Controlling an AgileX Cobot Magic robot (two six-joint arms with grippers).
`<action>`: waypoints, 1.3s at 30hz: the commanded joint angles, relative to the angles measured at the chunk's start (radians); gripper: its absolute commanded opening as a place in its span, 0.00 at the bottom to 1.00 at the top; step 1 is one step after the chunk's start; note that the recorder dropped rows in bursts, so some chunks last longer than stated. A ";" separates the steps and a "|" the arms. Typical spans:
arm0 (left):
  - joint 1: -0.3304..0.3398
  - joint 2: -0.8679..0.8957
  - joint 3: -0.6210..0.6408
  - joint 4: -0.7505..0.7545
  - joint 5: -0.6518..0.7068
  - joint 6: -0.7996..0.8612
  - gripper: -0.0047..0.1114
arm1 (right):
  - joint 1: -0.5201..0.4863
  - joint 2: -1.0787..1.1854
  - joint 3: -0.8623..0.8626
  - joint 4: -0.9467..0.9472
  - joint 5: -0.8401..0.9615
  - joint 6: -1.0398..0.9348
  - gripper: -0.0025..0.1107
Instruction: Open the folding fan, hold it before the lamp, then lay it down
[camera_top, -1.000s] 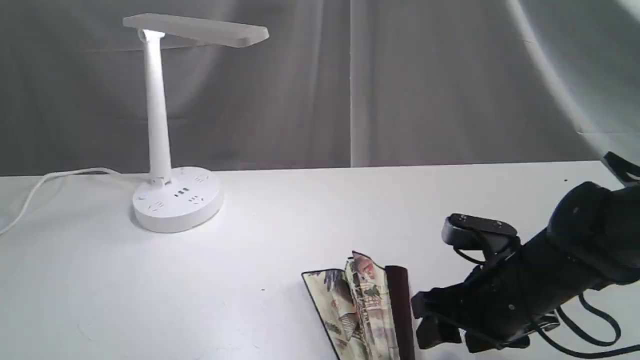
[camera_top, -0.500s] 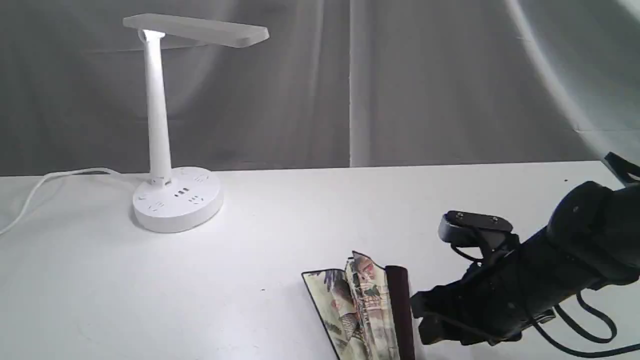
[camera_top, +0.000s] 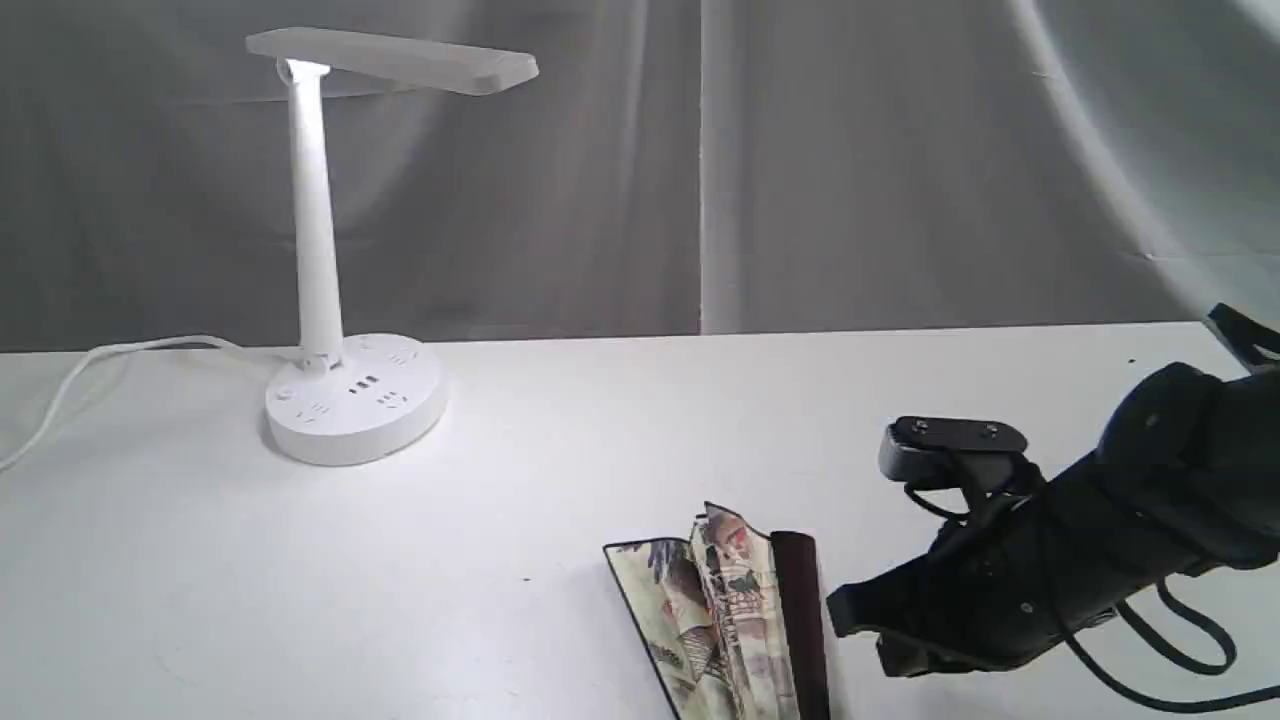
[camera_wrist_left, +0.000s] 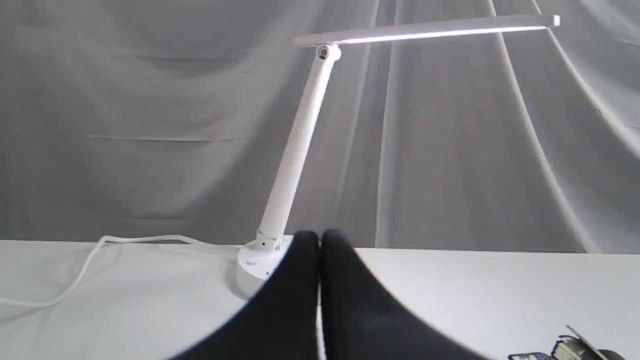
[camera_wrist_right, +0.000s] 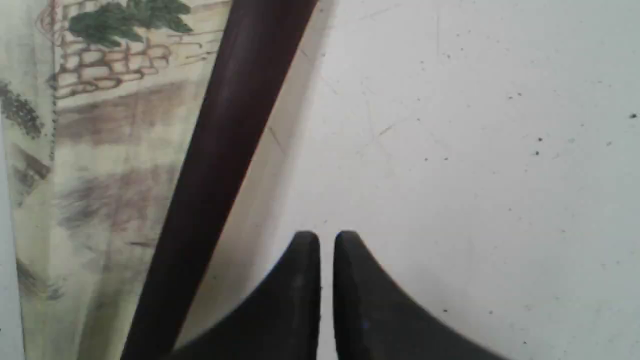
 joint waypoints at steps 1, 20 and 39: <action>-0.004 -0.005 0.004 0.002 0.003 -0.001 0.04 | -0.005 -0.002 0.002 -0.030 -0.011 -0.011 0.07; -0.004 -0.005 0.004 0.002 0.003 -0.001 0.04 | -0.005 -0.002 0.002 -0.041 -0.016 -0.013 0.07; -0.004 -0.005 0.004 0.002 0.003 -0.001 0.04 | -0.005 -0.002 0.002 -0.041 -0.016 -0.013 0.07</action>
